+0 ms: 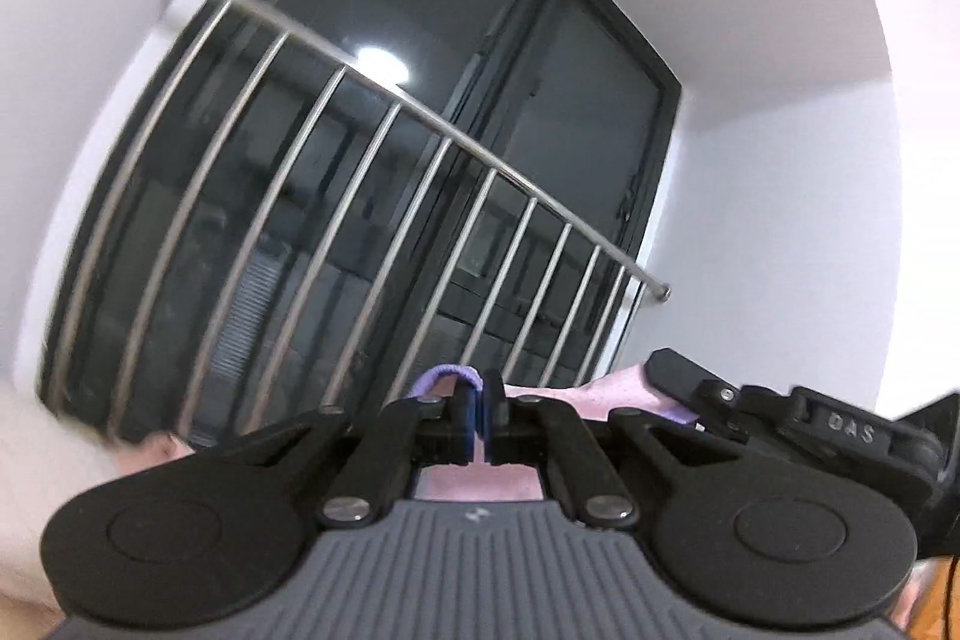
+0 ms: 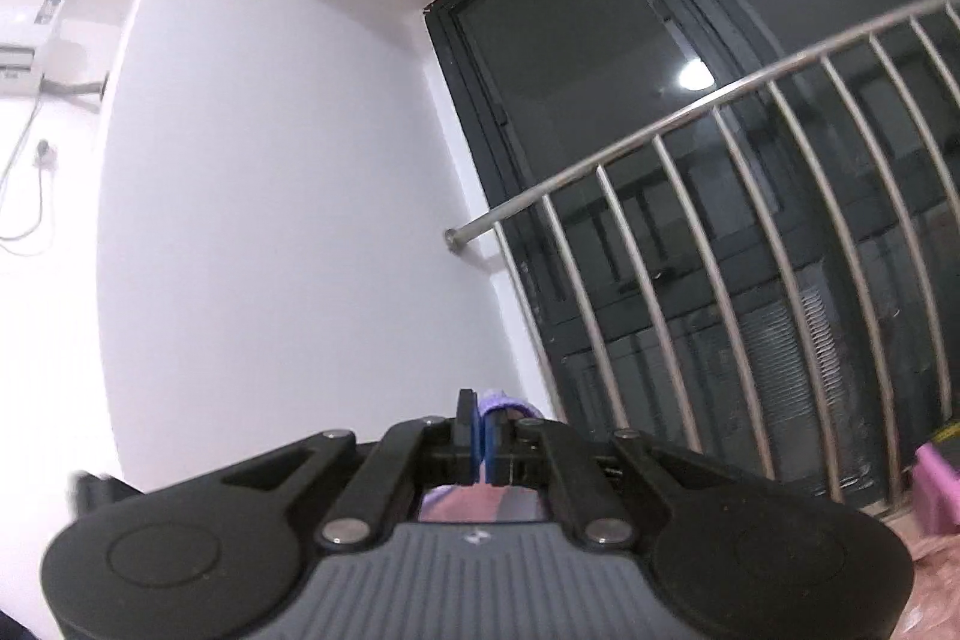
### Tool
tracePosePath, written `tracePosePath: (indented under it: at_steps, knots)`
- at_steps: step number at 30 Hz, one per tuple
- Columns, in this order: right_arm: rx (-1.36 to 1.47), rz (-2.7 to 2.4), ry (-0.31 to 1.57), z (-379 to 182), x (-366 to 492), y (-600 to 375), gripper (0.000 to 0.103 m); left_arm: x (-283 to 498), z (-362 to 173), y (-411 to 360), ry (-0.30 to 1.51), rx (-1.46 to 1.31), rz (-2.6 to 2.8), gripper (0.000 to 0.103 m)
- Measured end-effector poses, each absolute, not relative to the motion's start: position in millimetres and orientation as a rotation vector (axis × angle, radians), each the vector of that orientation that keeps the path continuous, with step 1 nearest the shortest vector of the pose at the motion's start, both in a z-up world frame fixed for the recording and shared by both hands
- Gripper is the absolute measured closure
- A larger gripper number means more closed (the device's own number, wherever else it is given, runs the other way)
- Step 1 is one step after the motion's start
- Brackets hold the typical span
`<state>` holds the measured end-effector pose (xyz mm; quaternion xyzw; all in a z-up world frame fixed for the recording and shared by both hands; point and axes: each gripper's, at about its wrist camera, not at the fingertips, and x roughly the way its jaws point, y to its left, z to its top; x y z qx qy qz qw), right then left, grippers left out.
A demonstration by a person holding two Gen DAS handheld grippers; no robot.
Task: Fold clothes
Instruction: 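Lift the garment with both grippers and lay it flat on the table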
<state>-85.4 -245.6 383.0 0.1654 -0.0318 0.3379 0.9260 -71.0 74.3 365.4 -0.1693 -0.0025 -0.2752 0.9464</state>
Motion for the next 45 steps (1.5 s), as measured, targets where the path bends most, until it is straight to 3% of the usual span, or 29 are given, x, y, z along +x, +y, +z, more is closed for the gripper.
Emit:
tracePosePath:
  at_steps: [3,6,8,9,11,12,13,15,16,23,45]
  knots:
    - [0.288,0.624,-0.007,375.4,-68.1,-238.4,0.102,-61.8,350.1,51.3,0.056,-0.209,-0.462,0.101]
    - [0.206,0.523,0.151,335.7,-6.5,-216.5,0.102,-10.9,292.5,24.3,0.191,-0.067,-0.318,0.101]
    - [0.107,0.464,0.318,295.4,47.6,-193.3,0.102,40.6,233.4,5.9,0.348,0.049,-0.214,0.092]
    - [0.025,0.388,0.435,261.8,79.1,-176.5,0.096,62.1,203.2,-0.6,0.428,0.095,-0.153,0.083]
    - [-0.153,0.223,0.616,194.9,120.7,-145.9,0.088,84.4,141.4,-2.3,0.578,0.132,-0.023,0.081]
    - [-0.232,0.179,0.652,163.7,121.4,-135.6,0.084,78.7,116.6,2.6,0.608,0.123,-0.002,0.075]
    - [-0.267,0.18,0.652,139.6,111.8,-131.1,0.08,67.1,97.9,8.6,0.619,0.115,0.005,0.052]
    - [-0.254,0.204,0.664,100.9,88.0,-130.5,0.037,34.3,72.1,21.3,0.619,0.087,0.037,0.024]
    - [-0.219,0.221,0.673,85.9,73.8,-133.0,0.029,18.5,62.5,26.6,0.616,0.077,0.054,0.02]
    - [-0.177,0.198,0.743,47.0,-13.6,-122.5,0.015,-30.7,39.1,40.2,0.668,0.035,0.035,0.011]
    - [-0.18,0.112,0.745,42.8,-43.7,-143.1,0.014,-44.8,30.7,27.5,0.695,0.065,0.035,0.009]
